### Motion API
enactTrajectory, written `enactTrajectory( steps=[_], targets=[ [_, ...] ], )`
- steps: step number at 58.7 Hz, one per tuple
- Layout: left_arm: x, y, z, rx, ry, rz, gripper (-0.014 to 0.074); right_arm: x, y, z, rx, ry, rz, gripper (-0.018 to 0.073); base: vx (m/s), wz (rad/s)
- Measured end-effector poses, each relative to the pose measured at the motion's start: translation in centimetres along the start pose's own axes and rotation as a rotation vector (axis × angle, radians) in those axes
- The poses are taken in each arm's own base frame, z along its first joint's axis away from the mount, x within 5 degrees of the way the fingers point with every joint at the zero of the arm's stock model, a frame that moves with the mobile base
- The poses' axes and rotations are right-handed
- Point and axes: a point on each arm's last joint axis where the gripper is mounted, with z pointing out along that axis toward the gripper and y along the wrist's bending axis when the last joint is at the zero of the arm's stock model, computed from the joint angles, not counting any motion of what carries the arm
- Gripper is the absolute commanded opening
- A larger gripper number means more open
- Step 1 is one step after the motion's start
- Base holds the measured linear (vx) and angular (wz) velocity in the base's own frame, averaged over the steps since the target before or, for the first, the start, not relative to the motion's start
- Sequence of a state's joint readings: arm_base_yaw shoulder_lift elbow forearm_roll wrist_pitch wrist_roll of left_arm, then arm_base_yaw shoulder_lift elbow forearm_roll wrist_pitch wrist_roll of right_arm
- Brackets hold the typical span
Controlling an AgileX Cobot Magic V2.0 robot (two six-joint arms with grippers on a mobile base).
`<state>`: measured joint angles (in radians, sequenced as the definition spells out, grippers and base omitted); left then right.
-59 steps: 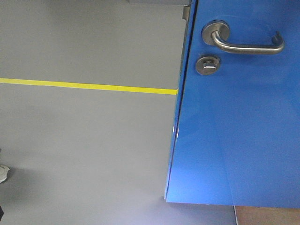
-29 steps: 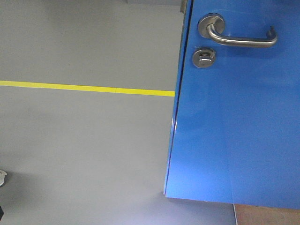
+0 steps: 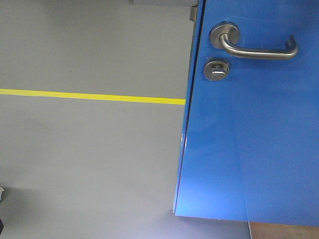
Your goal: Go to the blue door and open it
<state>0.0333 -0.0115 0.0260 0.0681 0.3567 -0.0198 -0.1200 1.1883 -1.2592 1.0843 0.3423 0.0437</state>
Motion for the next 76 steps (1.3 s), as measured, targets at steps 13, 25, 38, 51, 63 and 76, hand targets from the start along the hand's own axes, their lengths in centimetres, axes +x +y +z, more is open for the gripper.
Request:
enactTrajectory(
  steps=[13, 25, 38, 51, 63, 76],
  targets=[
    [0.0, 0.0, 0.0, 0.000, 0.000, 0.000, 0.0073, 0.0, 0.1, -0.1, -0.003, 0.002, -0.001, 0.0008, 0.00, 0.00],
    [0.0, 0.0, 0.0, 0.000, 0.000, 0.000, 0.0073, 0.0, 0.2, -0.2, -0.005, 0.000, -0.002, 0.0008, 0.00, 0.00],
    [0.0, 0.0, 0.0, 0.000, 0.000, 0.000, 0.0073, 0.0, 0.1, -0.1, -0.001, -0.003, -0.005, 0.0008, 0.00, 0.00],
    [0.0, 0.0, 0.0, 0.000, 0.000, 0.000, 0.0073, 1.3, -1.8, -2.1, 0.098, 0.009, -0.229, 0.0008, 0.00, 0.00],
    [0.0, 0.0, 0.0, 0.000, 0.000, 0.000, 0.0073, 4.8, -5.5, -9.7, 0.240, 0.035, -0.628, 0.0008, 0.00, 0.00],
    [0.0, 0.0, 0.0, 0.000, 0.000, 0.000, 0.0073, 7.6, -10.6, -16.9, 0.341, -0.131, -0.981, 0.0008, 0.00, 0.00]
  ],
)
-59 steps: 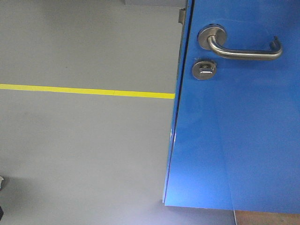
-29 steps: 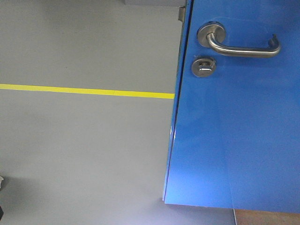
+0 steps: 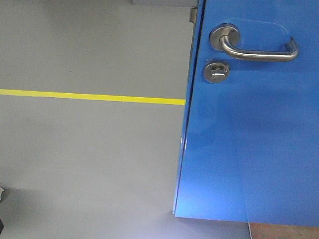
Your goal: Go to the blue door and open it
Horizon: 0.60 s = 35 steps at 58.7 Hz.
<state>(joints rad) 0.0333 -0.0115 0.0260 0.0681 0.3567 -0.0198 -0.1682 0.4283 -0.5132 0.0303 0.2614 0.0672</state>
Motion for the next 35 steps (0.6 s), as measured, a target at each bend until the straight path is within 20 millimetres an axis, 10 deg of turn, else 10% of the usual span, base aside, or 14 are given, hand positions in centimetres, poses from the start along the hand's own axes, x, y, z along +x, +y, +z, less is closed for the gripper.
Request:
enactTrajectory(
  steps=[24, 35],
  targets=[
    [0.0, 0.0, 0.0, 0.000, 0.000, 0.000, 0.0073, 14.0, -1.4, -2.5, 0.021, 0.037, 0.092, 0.0008, 0.00, 0.00],
    [0.0, 0.0, 0.0, 0.000, 0.000, 0.000, 0.0073, 14.5, -1.5, -2.4, 0.011, 0.005, 0.021, 0.0008, 0.00, 0.00]
  ],
)
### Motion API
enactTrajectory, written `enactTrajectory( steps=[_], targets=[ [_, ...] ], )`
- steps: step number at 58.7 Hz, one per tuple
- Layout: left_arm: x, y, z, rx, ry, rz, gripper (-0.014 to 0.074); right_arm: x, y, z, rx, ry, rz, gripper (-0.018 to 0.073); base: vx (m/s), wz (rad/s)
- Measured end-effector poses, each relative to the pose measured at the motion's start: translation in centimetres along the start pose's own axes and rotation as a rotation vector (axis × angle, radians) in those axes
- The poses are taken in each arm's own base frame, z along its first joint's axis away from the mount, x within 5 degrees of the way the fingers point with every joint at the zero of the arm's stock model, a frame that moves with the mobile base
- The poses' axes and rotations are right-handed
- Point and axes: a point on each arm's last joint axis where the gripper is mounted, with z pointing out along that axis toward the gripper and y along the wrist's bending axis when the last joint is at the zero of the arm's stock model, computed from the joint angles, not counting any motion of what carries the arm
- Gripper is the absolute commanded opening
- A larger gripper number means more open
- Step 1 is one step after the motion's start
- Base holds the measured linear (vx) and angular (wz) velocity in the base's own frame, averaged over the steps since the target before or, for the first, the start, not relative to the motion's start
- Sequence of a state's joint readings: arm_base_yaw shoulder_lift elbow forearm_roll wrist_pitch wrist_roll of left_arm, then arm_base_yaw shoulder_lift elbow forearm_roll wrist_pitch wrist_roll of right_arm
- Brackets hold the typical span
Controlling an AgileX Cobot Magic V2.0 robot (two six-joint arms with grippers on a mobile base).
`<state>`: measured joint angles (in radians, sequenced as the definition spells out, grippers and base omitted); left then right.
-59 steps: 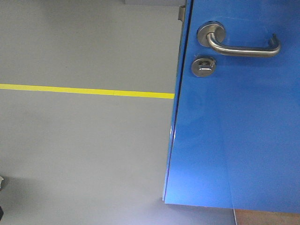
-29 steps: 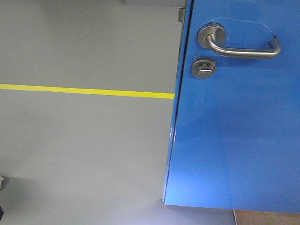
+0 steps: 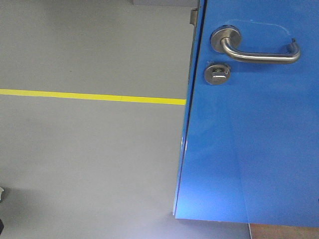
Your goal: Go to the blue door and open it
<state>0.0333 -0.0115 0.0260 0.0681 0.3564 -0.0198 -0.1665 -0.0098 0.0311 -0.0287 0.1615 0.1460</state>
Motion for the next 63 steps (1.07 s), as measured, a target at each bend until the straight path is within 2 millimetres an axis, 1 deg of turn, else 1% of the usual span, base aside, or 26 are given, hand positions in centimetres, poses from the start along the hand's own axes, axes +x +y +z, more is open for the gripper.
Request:
enactTrajectory(
  steps=[6, 11, 63],
  targets=[
    [0.00, 0.00, 0.00, 0.000, 0.000, 0.000, 0.0073, -0.36, 0.34, -0.01, -0.058, -0.039, -0.058, 0.0008, 0.00, 0.00],
    [0.00, 0.00, 0.00, 0.000, 0.000, 0.000, 0.0073, -0.43, 0.55, -0.03, -0.096, -0.046, -0.072, 0.0008, 0.00, 0.00],
    [0.00, 0.00, 0.00, 0.000, 0.000, 0.000, 0.0073, -0.34, 0.56, -0.03, -0.098, -0.036, -0.075, 0.0008, 0.00, 0.00]
  ],
)
